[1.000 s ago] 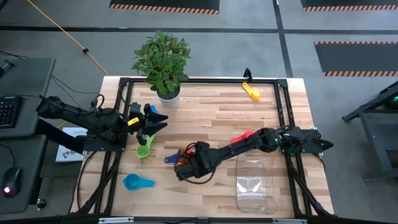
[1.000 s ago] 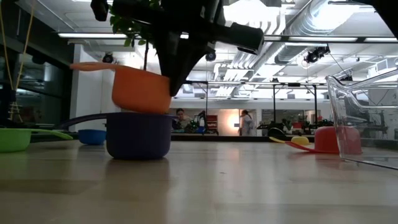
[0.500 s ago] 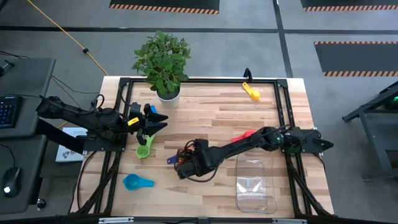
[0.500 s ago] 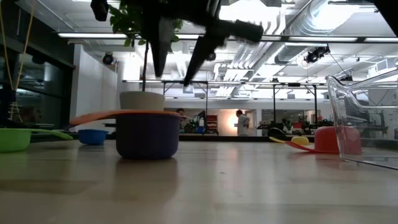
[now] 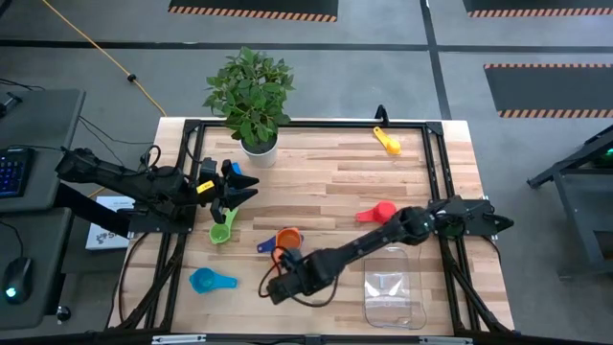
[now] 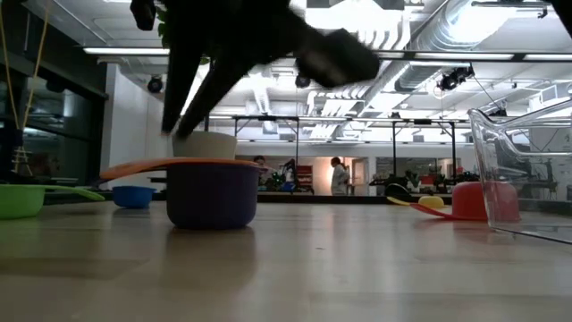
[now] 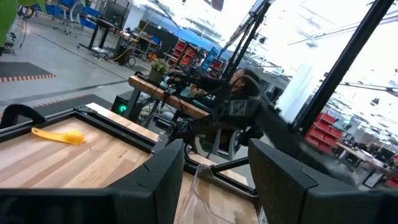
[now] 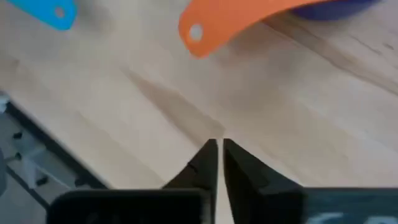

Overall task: Nest measuring cups in basket
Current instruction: Stack the orange measuring cup on top of the dark blue measuring cup

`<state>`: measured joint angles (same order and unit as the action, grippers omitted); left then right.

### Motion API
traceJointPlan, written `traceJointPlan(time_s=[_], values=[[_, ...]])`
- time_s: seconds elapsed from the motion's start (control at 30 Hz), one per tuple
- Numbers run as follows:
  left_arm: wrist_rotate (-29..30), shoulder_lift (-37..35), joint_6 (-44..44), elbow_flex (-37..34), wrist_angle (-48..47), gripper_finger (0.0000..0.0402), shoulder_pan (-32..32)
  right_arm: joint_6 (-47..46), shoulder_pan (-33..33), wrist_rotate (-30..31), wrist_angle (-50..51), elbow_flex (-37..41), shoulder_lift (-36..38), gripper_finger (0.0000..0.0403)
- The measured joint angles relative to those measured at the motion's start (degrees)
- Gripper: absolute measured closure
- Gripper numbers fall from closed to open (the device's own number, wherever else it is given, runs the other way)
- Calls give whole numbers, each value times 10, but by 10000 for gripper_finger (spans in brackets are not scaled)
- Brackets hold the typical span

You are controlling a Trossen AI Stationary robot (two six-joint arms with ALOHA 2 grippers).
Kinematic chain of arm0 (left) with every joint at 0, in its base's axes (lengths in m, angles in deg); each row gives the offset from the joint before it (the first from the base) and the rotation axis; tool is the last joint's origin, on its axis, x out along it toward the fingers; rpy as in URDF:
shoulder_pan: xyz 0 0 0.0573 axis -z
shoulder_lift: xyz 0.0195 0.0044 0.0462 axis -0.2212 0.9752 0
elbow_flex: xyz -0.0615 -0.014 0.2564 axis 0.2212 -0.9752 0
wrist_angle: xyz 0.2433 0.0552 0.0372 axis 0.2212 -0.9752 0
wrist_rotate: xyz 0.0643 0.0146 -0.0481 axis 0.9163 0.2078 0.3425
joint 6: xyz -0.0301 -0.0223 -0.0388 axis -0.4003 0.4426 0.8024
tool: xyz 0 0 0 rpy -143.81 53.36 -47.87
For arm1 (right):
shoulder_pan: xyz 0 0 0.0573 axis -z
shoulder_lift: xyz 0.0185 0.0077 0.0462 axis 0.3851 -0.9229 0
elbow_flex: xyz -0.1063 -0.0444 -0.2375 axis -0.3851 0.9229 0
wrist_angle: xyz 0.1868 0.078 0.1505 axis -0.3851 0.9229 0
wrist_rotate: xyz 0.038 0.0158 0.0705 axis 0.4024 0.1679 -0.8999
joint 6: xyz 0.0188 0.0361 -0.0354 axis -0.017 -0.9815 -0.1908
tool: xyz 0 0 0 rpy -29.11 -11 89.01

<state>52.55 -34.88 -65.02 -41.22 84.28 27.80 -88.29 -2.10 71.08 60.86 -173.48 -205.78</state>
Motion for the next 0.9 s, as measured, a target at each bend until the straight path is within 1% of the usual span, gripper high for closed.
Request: traceJointPlan(time_s=[0.1,0.2,0.33,0.6,0.8,0.9], values=[[0,0,0,0,0,229,0,-17,10,10,-21,0,-21,383],[0,0,0,0,0,229,0,-19,18,36,-42,0,-30,399],[0,0,0,0,0,229,0,-14,32,51,-59,0,-27,398],[0,0,0,0,0,229,0,32,69,71,-127,0,-27,401],[0,0,0,0,0,229,0,72,88,64,-179,0,-26,401],[0,0,0,0,0,229,0,105,90,64,-182,0,-19,401]])
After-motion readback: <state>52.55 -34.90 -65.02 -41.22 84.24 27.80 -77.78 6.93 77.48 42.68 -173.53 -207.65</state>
